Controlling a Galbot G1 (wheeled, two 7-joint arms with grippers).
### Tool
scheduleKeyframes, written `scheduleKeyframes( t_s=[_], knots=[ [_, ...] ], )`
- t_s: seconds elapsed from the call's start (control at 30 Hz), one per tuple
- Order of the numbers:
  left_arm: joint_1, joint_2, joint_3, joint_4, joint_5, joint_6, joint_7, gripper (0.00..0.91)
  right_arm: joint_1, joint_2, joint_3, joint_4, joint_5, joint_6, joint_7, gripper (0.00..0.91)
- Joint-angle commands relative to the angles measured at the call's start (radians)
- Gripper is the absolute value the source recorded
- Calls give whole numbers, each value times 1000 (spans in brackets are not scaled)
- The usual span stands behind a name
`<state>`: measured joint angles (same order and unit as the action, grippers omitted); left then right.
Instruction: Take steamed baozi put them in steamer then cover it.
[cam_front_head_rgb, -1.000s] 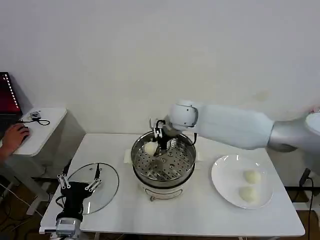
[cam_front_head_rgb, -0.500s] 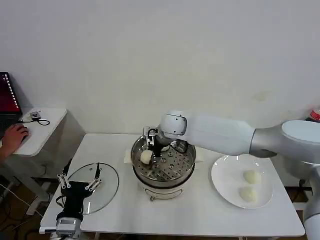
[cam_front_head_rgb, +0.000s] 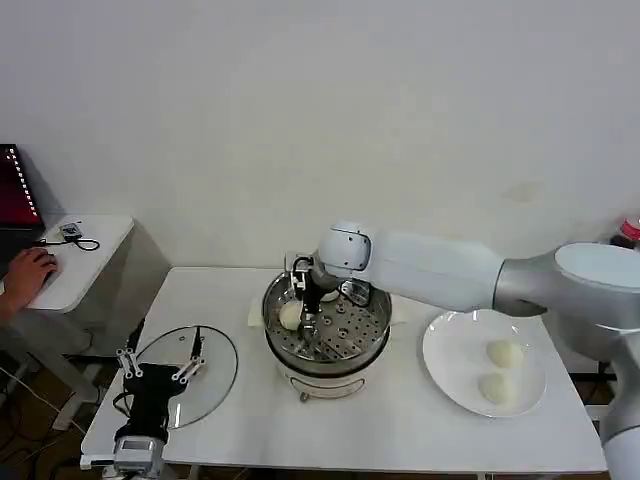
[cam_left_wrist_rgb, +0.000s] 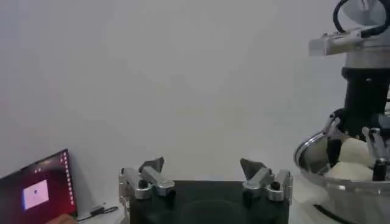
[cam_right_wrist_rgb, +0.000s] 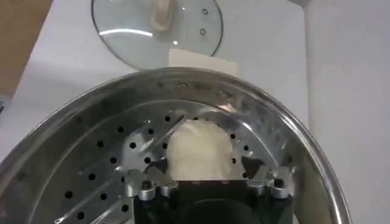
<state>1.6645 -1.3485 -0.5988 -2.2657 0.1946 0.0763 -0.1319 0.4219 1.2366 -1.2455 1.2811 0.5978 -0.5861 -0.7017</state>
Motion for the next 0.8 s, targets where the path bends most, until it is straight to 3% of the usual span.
scheduleKeyframes(
  t_s=[0.03, 0.17, 0.27, 0.43, 0.57, 0.63, 0.67, 0.7, 0.77, 0.8],
  knots=[
    [-8, 4, 7, 4, -3, 6, 3, 907, 216, -192, -51, 220, 30, -2, -16, 907],
    [-9, 12, 15, 1, -8, 9, 5, 907, 345, -344, -106, 338, -13, 18, -74, 907],
    [-8, 18, 28, -3, -6, 10, 7, 907, 389, -503, -147, 402, -132, 63, -141, 907],
    [-2, 25, 43, -6, -1, 10, 10, 907, 354, -761, -161, 454, -299, 137, -203, 907],
    [1, 29, 52, -7, 3, 11, 11, 907, 208, -887, -42, 452, -425, 234, -235, 907],
    [3, 31, 55, -6, 7, 11, 11, 907, 4, -984, 141, 445, -474, 271, -260, 907],
    [5, 32, 57, -5, 9, 11, 12, 907, -153, -1034, 254, 440, -540, 325, -278, 907],
    [5, 33, 59, -3, 10, 11, 12, 907, -294, -1075, 412, 440, -562, 340, -286, 907],
    [8, 34, 60, 2, 12, 10, 13, 907, -367, -1096, 424, 433, -597, 386, -301, 907],
    [9, 34, 59, 7, 12, 9, 13, 907, -392, -1103, 430, 426, -631, 443, -326, 907]
  ],
)
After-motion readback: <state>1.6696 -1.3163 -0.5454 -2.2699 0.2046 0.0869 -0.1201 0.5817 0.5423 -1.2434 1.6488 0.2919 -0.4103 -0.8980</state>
